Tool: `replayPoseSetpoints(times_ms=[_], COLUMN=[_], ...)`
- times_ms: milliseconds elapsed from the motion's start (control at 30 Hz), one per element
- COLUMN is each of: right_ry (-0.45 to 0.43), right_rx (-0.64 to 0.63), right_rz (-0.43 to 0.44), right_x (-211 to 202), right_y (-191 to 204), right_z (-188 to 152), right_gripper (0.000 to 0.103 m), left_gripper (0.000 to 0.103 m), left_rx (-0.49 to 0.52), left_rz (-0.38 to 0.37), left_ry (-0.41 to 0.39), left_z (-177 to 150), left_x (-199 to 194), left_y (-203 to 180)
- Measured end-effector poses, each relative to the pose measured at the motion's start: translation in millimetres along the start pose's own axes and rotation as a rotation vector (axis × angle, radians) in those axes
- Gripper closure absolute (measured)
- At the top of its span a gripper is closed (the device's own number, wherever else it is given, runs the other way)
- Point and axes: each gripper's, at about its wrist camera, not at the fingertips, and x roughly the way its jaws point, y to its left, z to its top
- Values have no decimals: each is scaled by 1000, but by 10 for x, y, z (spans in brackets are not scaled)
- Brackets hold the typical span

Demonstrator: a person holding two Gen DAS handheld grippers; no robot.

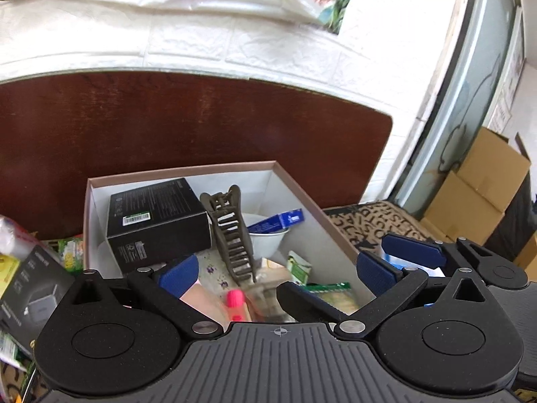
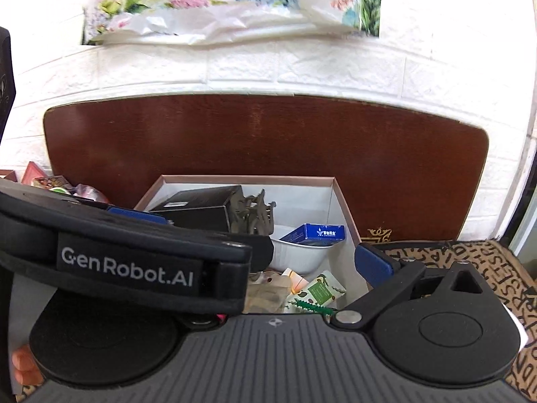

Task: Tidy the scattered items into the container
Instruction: 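Move both open tools back toward the pile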

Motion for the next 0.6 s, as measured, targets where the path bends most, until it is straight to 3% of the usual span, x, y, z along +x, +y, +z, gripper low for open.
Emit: replayPoseSetpoints(times_ms=[400, 600], right_ry=[-78, -86], right_rx=[-57, -86], right_rz=[-24, 3], right_x=[-666, -1002], right_y=[430, 835], right_z=[-18, -225], right_gripper=[0, 0], left_gripper=[0, 0], left_rx=[-13, -45], left_rz=[6, 45], left_ry=[-68, -101], left_z=[-212, -600], left_x=[-808, -1325], left_y=[-73, 27])
